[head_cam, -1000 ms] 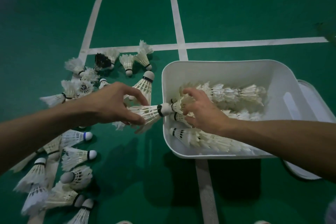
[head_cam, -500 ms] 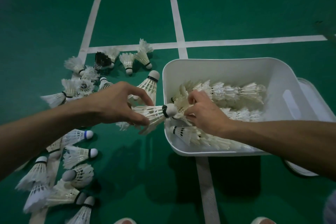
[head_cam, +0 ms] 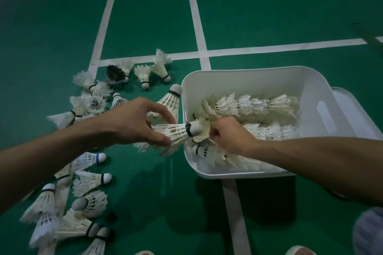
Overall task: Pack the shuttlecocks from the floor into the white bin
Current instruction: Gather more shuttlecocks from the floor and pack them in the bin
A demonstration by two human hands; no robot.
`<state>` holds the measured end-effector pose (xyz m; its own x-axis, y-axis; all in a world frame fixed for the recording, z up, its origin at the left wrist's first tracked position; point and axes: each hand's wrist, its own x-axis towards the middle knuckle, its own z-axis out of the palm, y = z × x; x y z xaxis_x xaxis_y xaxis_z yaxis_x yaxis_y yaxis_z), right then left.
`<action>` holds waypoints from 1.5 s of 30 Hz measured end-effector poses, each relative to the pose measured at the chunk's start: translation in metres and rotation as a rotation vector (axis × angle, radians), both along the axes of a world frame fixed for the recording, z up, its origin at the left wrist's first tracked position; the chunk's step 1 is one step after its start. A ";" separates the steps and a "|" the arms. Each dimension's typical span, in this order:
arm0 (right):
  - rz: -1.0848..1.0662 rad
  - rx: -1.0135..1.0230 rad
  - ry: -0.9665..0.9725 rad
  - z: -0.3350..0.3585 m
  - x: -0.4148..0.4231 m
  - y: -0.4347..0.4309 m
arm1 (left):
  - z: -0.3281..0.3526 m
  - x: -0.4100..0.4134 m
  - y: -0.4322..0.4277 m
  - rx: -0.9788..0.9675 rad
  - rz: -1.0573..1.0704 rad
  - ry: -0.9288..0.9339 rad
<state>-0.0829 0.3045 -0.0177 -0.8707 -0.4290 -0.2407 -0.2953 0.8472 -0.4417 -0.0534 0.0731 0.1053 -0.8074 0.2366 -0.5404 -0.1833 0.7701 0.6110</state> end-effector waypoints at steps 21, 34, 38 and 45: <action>-0.159 -0.582 0.045 0.087 0.001 0.019 | 0.022 -0.019 0.026 -0.043 0.011 -0.021; 0.265 -0.448 0.354 0.087 0.008 0.000 | 0.030 -0.033 0.054 -0.048 0.040 -0.070; 0.247 -0.448 0.318 0.087 0.003 0.002 | 0.028 -0.034 0.053 -0.034 0.056 -0.047; 0.259 -0.311 0.158 0.085 0.008 0.017 | 0.031 -0.031 0.046 0.020 0.052 -0.056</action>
<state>-0.0744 0.3216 0.0677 -0.7403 -0.6695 0.0618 -0.5651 0.5698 -0.5967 -0.0848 0.1188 0.1361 -0.7876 0.2062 -0.5806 -0.2573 0.7462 0.6140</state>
